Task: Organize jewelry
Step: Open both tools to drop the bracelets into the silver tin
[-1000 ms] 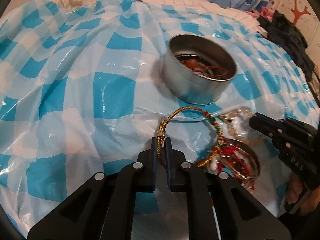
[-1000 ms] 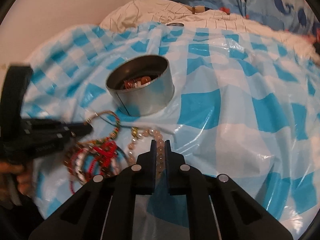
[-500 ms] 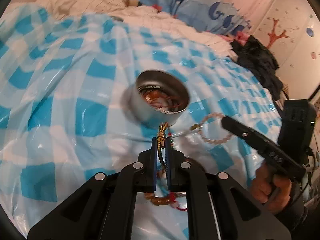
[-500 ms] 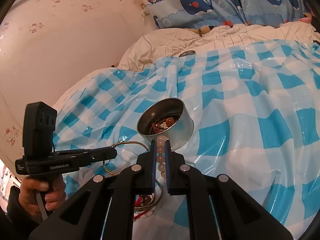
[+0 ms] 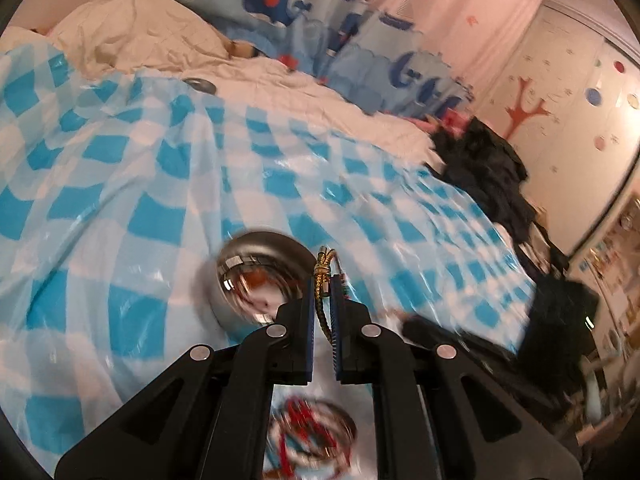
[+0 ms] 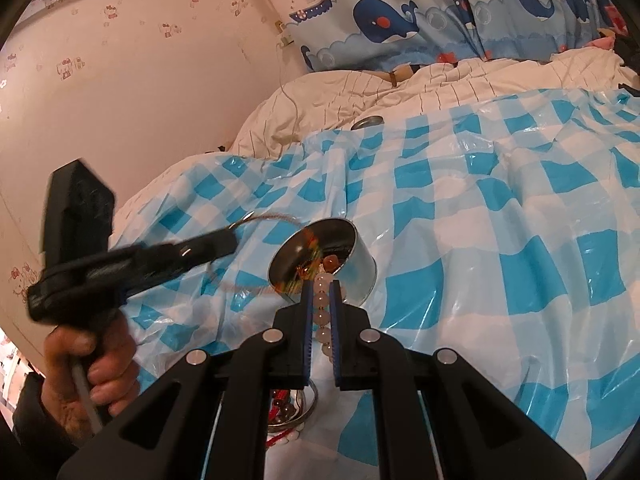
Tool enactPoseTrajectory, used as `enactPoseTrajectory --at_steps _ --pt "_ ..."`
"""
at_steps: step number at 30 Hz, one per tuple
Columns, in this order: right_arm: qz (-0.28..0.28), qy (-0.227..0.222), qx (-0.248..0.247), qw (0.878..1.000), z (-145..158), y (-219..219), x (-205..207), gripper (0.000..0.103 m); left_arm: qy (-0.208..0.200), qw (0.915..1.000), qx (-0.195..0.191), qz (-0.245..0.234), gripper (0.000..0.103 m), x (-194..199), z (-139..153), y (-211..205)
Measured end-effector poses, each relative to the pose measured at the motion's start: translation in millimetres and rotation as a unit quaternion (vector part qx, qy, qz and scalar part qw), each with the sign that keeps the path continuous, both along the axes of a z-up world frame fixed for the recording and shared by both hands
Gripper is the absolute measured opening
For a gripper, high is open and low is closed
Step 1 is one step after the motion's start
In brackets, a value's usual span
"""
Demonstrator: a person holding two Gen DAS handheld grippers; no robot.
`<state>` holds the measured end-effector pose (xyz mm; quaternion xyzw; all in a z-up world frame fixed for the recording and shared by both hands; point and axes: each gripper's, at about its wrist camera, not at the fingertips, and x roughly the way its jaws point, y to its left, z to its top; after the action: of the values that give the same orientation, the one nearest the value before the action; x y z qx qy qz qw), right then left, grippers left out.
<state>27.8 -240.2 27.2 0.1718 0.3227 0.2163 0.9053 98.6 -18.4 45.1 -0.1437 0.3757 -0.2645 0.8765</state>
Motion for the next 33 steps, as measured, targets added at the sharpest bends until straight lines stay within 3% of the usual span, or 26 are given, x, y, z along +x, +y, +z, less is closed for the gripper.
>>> enactPoseTrajectory --at_steps 2,5,6,11,14,15,16,18,24,29,33 --pt "0.000 -0.004 0.004 1.000 2 -1 1 0.009 0.020 0.9983 0.029 0.046 0.009 20 -13 -1" --pt "0.005 -0.011 0.013 1.000 7 0 3 0.009 0.092 0.9889 0.075 0.089 0.030 40 -43 -2" --pt "0.008 -0.013 0.016 1.000 9 1 5 0.009 0.099 0.9887 0.068 0.090 0.038 40 -46 -1" --pt "0.031 -0.020 0.063 0.997 23 11 28 0.009 0.074 0.9921 0.054 0.085 0.053 26 -31 9" --pt "0.049 -0.015 0.093 0.994 25 22 45 0.009 0.069 0.9915 0.040 0.102 0.055 16 -24 27" --pt "0.044 -0.004 0.080 0.996 21 27 57 0.010 0.071 0.9909 0.036 0.109 0.056 14 -23 34" --pt "0.028 0.008 0.047 0.998 16 31 66 0.026 0.072 0.9902 0.032 0.115 0.057 11 -21 39" --pt "-0.004 0.022 0.001 1.000 7 32 76 0.046 0.077 0.9897 0.019 0.119 0.057 8 -19 50" --pt "-0.048 0.047 -0.036 0.997 -7 4 58 0.047 0.083 0.9892 0.034 0.116 0.065 -6 -22 54" --pt "-0.073 0.076 -0.058 0.993 -32 -12 14 0.059 0.089 0.9878 0.061 0.112 0.070 -26 -34 47" --pt "-0.114 0.066 -0.078 0.988 -47 -13 -7 0.059 0.071 0.9812 0.102 0.148 0.072 -38 -53 45"
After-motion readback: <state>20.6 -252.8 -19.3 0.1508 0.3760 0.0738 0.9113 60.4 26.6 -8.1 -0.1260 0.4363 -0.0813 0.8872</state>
